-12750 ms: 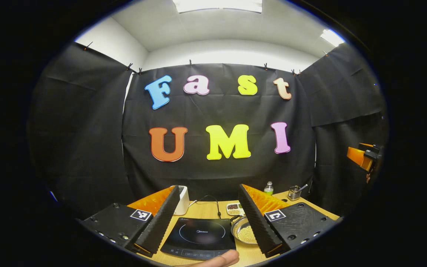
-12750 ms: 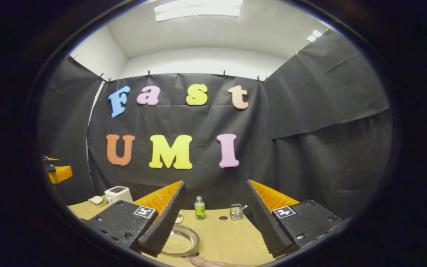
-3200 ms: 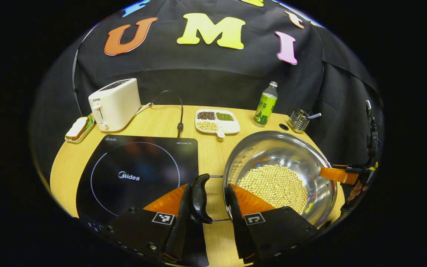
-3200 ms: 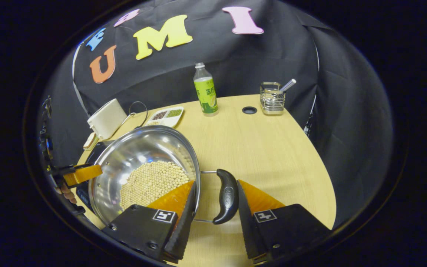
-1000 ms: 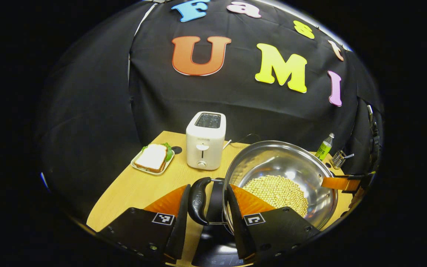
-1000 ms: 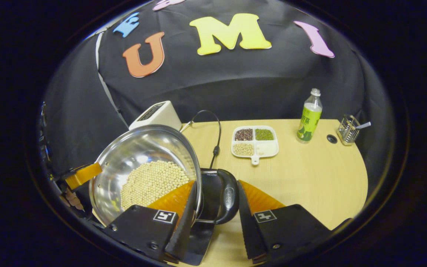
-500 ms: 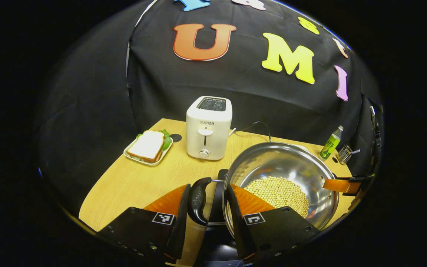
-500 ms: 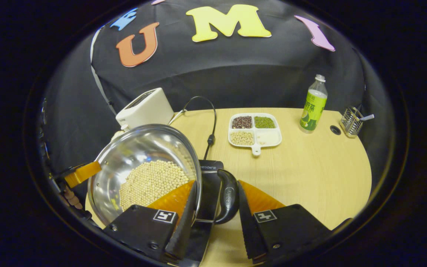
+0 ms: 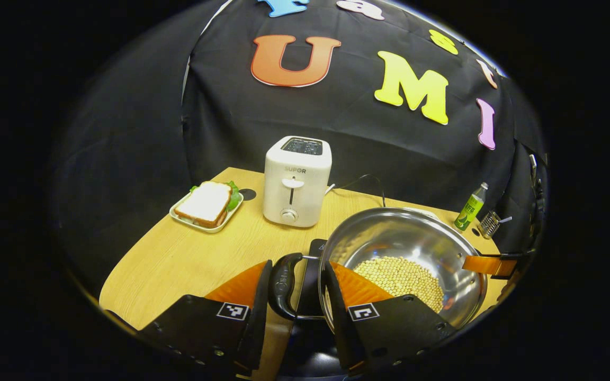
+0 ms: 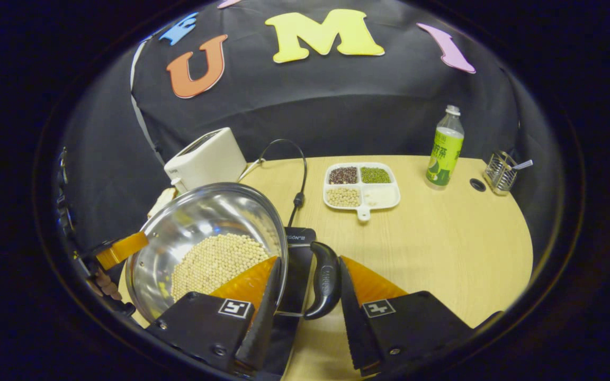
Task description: First push the handle of the pot to place it horizontally, then grasp the pot with both hands and set it on the induction cooktop.
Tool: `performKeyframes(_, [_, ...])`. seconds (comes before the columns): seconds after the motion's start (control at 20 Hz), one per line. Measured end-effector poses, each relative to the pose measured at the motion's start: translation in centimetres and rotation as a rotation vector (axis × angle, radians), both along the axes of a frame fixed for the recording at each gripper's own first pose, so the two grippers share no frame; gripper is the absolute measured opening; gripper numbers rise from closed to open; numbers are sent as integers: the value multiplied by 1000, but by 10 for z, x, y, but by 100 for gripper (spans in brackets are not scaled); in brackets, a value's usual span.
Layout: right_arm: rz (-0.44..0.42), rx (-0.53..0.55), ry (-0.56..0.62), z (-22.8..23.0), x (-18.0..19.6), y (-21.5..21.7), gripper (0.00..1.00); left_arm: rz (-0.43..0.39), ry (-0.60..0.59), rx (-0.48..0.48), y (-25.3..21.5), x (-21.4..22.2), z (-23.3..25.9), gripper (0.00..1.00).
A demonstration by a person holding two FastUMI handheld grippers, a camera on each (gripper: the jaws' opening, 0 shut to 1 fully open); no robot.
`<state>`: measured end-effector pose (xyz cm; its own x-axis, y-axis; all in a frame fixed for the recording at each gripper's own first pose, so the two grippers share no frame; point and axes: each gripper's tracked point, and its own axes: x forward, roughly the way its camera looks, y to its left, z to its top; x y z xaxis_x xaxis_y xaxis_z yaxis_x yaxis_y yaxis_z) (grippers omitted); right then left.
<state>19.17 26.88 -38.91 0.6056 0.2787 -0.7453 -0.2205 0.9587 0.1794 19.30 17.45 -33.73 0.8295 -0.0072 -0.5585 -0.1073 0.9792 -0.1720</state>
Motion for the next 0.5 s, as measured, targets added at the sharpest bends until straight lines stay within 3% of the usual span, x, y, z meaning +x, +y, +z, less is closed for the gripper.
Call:
performKeyframes(0.45, [26,61,-35,0,1,0,65,-23,-74,15,-1,-1,1,54])
performKeyframes(0.5, [19,68,-38,0,2,0,65,-27,-75,11,0,0,1,60])
